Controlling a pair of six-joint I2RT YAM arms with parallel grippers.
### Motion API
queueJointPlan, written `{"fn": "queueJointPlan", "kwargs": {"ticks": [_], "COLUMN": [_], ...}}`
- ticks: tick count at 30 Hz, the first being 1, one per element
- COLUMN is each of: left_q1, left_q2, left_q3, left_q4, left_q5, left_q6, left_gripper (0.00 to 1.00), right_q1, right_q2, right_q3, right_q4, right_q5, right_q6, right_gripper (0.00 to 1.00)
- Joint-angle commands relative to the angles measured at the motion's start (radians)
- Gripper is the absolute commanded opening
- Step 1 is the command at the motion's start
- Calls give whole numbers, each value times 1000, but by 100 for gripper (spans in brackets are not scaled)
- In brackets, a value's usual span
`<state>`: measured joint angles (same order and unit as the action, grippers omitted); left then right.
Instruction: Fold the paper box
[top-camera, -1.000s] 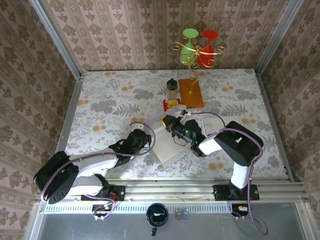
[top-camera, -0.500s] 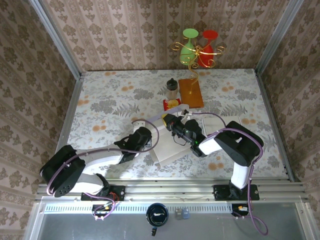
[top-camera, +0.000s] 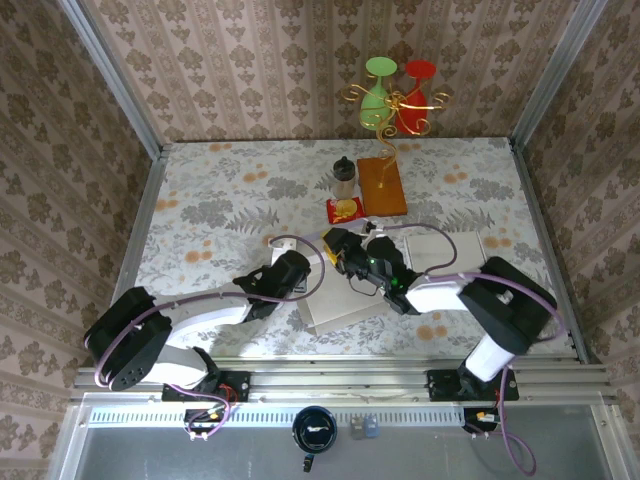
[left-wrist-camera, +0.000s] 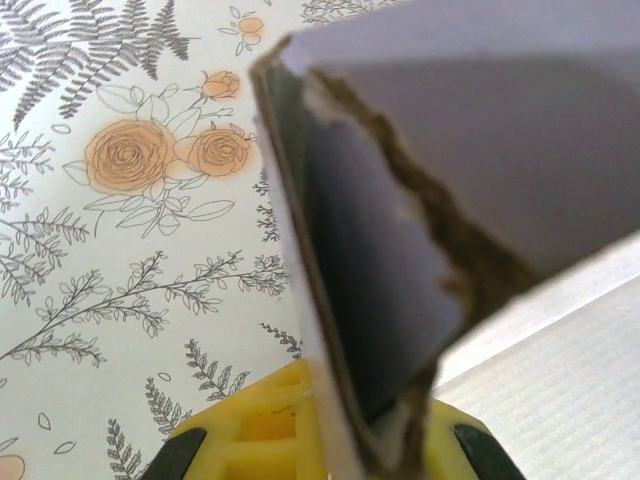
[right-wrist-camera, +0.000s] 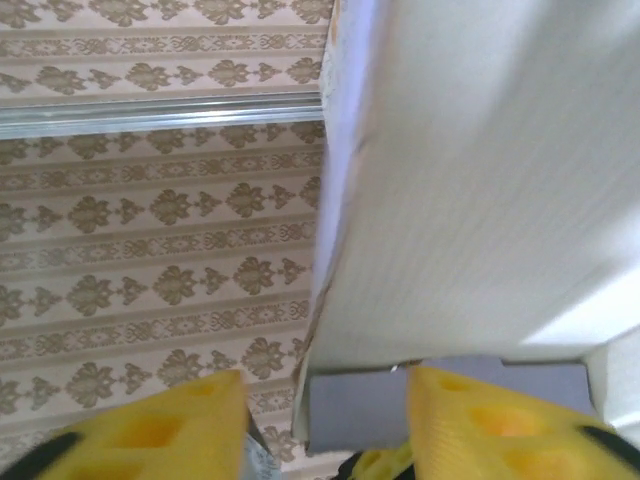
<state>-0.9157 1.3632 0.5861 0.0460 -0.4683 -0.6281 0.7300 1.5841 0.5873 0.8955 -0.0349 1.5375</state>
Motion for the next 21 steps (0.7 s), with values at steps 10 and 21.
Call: {"fn": "queueJointPlan", "kwargs": {"ticks": [10, 21], "left_q1": [55, 166], "left_q2": [-83, -119], "left_q3": [4, -81], "left_q4": [1, 73], "left_q5": [123, 261], "left_q6": [253, 382], "left_gripper": [0, 0], "right_q1": [-162, -330], "right_q2": [-546, -876], "right_q3": [-25, -157], "right_q4": [-668, -945], "right_q5": [18, 102], "right_q6": [-217, -683], "right_gripper": [70, 53]}}
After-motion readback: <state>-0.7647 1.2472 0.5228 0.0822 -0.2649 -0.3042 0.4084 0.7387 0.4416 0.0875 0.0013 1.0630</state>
